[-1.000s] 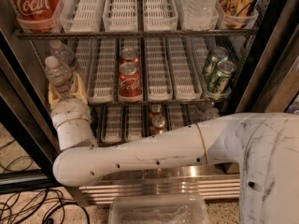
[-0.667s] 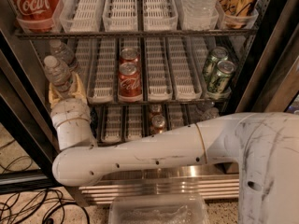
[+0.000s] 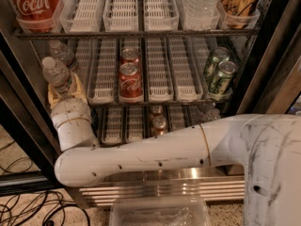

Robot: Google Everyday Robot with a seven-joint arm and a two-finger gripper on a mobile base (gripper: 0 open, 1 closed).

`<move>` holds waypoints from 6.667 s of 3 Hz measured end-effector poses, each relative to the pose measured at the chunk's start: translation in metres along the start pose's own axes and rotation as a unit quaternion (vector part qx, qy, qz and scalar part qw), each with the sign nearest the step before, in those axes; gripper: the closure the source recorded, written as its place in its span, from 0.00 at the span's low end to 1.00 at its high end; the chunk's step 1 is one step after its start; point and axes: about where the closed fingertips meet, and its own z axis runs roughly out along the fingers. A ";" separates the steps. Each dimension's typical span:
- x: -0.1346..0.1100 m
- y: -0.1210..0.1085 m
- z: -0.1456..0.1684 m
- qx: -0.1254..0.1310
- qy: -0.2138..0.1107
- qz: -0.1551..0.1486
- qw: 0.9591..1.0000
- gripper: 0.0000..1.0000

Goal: Pick water bottle from middle shelf of fridge

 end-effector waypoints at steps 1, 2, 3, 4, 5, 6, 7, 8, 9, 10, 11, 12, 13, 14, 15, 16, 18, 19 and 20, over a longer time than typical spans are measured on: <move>-0.022 0.002 0.006 -0.019 -0.027 0.000 0.999 1.00; -0.037 0.005 0.010 -0.034 -0.044 0.000 0.998 1.00; -0.048 0.005 0.011 -0.042 -0.051 -0.003 0.998 1.00; -0.063 -0.002 0.003 -0.051 -0.033 -0.017 0.998 1.00; -0.077 -0.020 -0.014 -0.060 0.018 -0.006 0.998 1.00; -0.079 -0.042 -0.034 -0.071 0.080 0.035 0.994 1.00; -0.072 -0.066 -0.056 -0.079 0.146 0.072 0.984 1.00; -0.049 -0.087 -0.069 -0.091 0.206 0.096 0.970 1.00; -0.039 -0.071 -0.079 -0.118 0.237 0.137 0.955 1.00; -0.039 -0.071 -0.079 -0.118 0.237 0.137 0.954 1.00; -0.037 -0.075 -0.087 -0.126 0.238 0.154 0.951 1.00; -0.032 -0.069 -0.102 -0.144 0.241 0.175 0.944 1.00; -0.030 -0.070 -0.104 -0.146 0.241 0.176 0.943 1.00; -0.027 -0.075 -0.106 -0.143 0.242 0.176 0.943 1.00; -0.025 -0.075 -0.106 -0.143 0.242 0.176 0.944 1.00; -0.024 -0.095 -0.104 -0.129 0.240 0.169 0.947 1.00; -0.023 -0.098 -0.102 -0.148 0.253 0.177 0.940 1.00; -0.026 -0.098 -0.099 -0.160 0.256 0.178 0.937 1.00; -0.019 -0.097 -0.101 -0.160 0.256 0.178 0.936 1.00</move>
Offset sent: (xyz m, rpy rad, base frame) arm -0.0083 0.0168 0.0523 0.0008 -0.1165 0.1199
